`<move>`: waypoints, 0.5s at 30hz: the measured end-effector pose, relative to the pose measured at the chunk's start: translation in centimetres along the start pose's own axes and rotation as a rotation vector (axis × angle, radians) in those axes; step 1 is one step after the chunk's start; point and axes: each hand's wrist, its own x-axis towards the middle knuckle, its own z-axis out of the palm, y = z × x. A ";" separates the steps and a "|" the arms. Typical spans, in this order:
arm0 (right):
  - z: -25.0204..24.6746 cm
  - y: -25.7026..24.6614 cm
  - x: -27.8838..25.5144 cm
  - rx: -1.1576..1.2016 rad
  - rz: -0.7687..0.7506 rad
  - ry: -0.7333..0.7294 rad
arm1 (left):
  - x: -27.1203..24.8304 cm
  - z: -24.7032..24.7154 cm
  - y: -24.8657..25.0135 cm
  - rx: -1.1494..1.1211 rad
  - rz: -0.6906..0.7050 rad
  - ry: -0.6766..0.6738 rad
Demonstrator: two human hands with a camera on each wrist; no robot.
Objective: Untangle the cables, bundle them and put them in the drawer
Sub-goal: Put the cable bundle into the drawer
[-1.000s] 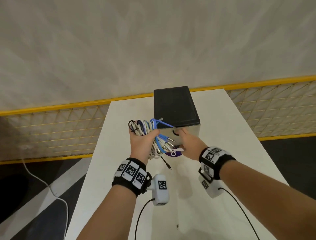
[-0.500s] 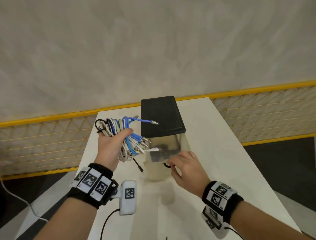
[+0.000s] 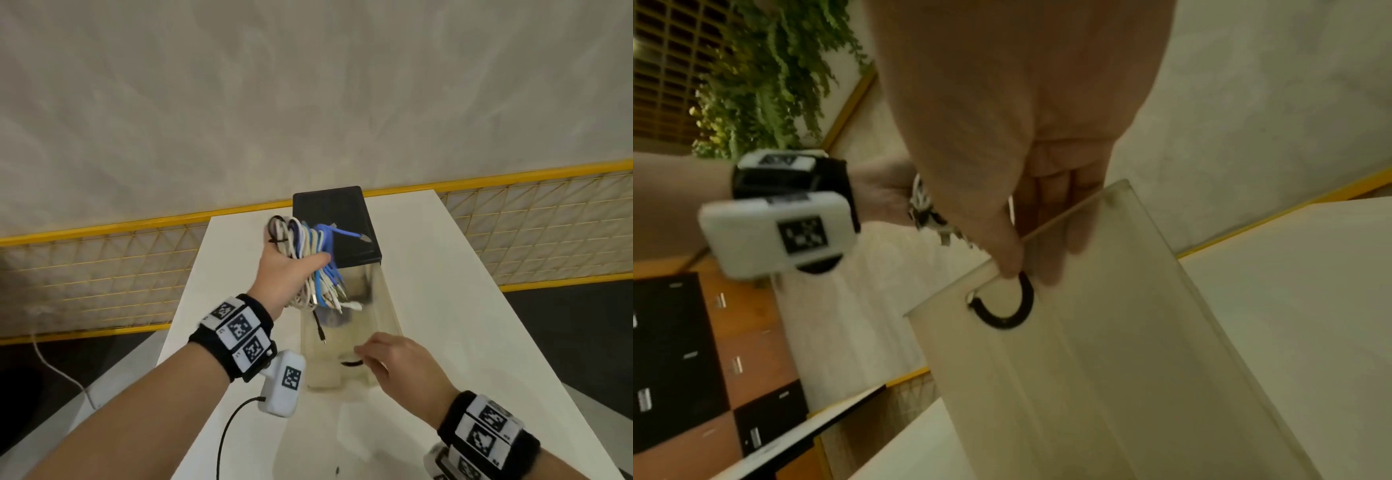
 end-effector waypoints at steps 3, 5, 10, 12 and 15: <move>-1.5 -0.7 -1.0 0.249 0.118 0.028 | -0.3 1.6 -1.7 0.170 0.024 -0.156; -2.6 -0.9 -0.5 0.455 0.202 0.153 | -0.6 2.6 -2.8 0.282 0.018 -0.240; -4.3 -1.2 4.3 0.568 0.187 -0.174 | 0.1 4.8 -5.3 0.396 -0.170 -0.333; -4.2 -0.3 6.2 0.411 0.210 -0.275 | 0.8 5.3 -6.2 0.482 -0.336 -0.368; -3.8 1.1 7.8 0.204 0.251 -0.438 | 1.3 5.9 -7.0 0.398 -0.532 -0.394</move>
